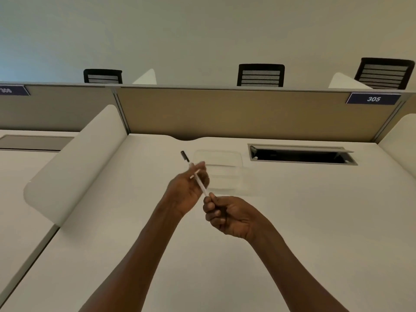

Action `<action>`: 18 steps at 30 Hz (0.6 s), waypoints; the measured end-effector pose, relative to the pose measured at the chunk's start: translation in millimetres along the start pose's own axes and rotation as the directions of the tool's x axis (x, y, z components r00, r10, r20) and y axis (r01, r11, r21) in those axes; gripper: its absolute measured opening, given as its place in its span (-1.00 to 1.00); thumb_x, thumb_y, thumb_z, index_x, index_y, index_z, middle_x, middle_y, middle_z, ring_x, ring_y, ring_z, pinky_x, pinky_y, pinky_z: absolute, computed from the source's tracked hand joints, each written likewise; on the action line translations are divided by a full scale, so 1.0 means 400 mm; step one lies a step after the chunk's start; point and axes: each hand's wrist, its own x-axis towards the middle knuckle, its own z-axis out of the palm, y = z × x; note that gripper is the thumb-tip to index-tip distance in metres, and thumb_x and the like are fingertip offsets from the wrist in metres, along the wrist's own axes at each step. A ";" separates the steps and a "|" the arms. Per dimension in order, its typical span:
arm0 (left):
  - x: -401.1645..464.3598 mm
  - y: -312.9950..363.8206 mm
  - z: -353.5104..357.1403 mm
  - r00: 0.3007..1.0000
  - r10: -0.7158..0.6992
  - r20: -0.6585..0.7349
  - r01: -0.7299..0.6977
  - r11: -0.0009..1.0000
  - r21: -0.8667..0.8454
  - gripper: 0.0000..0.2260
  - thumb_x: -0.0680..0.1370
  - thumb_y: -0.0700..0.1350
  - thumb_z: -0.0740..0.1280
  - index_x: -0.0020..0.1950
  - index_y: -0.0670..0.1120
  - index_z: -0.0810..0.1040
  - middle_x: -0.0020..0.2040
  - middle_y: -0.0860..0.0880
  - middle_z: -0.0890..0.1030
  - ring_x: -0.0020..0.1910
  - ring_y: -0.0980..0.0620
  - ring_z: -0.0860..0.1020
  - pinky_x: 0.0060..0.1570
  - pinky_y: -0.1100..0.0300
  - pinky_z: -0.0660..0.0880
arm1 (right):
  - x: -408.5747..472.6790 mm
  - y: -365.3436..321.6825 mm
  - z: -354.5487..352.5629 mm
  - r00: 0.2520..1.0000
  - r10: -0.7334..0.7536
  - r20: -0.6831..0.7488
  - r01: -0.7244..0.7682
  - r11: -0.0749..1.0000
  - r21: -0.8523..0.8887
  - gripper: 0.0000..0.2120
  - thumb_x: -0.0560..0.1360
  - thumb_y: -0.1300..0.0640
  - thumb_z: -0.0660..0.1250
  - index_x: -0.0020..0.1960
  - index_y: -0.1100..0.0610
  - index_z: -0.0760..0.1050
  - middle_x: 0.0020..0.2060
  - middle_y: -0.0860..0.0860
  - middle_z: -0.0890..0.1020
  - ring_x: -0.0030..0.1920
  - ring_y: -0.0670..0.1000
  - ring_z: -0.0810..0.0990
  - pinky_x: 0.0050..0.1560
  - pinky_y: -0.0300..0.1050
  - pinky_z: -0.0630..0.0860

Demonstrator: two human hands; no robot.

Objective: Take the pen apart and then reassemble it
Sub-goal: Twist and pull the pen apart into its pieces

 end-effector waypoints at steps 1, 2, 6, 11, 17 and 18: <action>0.005 0.009 0.011 1.000 0.002 -0.008 -0.003 0.995 -0.103 -0.71 0.67 -0.12 0.12 0.24 -0.26 0.51 -0.21 -0.02 0.55 -0.40 0.15 0.49 -0.36 0.33 0.49 | -0.005 0.010 0.001 0.999 0.016 0.042 -0.016 1.000 0.010 -0.86 0.54 0.15 0.26 -0.16 0.17 0.49 -0.34 0.00 0.49 -0.43 -0.11 0.37 -0.52 -0.31 0.30; 0.010 0.016 0.019 1.000 0.002 -0.023 -0.006 0.987 -0.163 -0.73 0.68 -0.12 0.10 0.19 -0.21 0.52 -0.30 0.03 0.49 -0.48 0.17 0.37 -0.47 0.36 0.36 | -0.010 0.019 0.002 0.997 0.018 0.075 -0.019 1.000 0.013 -0.86 0.55 0.15 0.27 -0.15 0.18 0.51 -0.33 0.01 0.50 -0.41 -0.11 0.38 -0.50 -0.31 0.32; 0.013 0.003 0.048 0.998 0.004 -0.062 -0.015 0.984 -0.175 -0.71 0.69 0.01 0.09 0.01 -0.09 0.55 -0.51 0.10 0.31 -0.60 0.17 0.19 -0.64 0.37 0.10 | -0.025 0.039 0.008 0.989 -0.015 0.146 0.024 0.998 -0.066 -0.76 0.62 0.12 0.20 -0.01 0.22 0.59 -0.16 0.06 0.57 -0.31 -0.10 0.42 -0.40 -0.31 0.35; 0.008 -0.009 0.076 0.993 0.060 -0.106 -0.070 0.994 -0.089 -0.71 0.68 0.02 0.10 -0.05 -0.08 0.54 -0.52 0.11 0.25 -0.61 0.17 0.17 -0.65 0.37 0.07 | -0.053 0.032 0.014 0.999 -0.032 0.033 0.035 0.996 -0.085 -0.78 0.63 0.18 0.16 -0.07 0.19 0.55 -0.25 0.04 0.57 -0.40 -0.11 0.39 -0.47 -0.32 0.31; 0.003 -0.030 0.106 0.906 0.294 -0.304 -0.261 0.955 0.143 -0.69 0.68 0.04 0.14 -0.12 -0.07 0.53 -0.49 0.11 0.26 -0.57 0.17 0.17 -0.62 0.32 0.12 | -0.053 0.035 0.037 0.911 -0.337 -0.235 0.159 0.816 -0.556 -0.67 0.61 0.29 0.11 -0.26 0.17 0.53 -0.39 0.06 0.56 -0.46 -0.11 0.38 -0.47 -0.30 0.31; 0.003 -0.032 0.111 0.888 0.330 -0.319 -0.285 0.942 0.179 -0.69 0.67 0.05 0.14 -0.12 -0.08 0.54 -0.50 0.11 0.27 -0.57 0.17 0.18 -0.62 0.32 0.12 | -0.051 0.038 0.039 0.892 -0.387 -0.233 0.172 0.768 -0.617 -0.66 0.60 0.30 0.12 -0.27 0.17 0.54 -0.40 0.06 0.57 -0.45 -0.10 0.39 -0.46 -0.30 0.32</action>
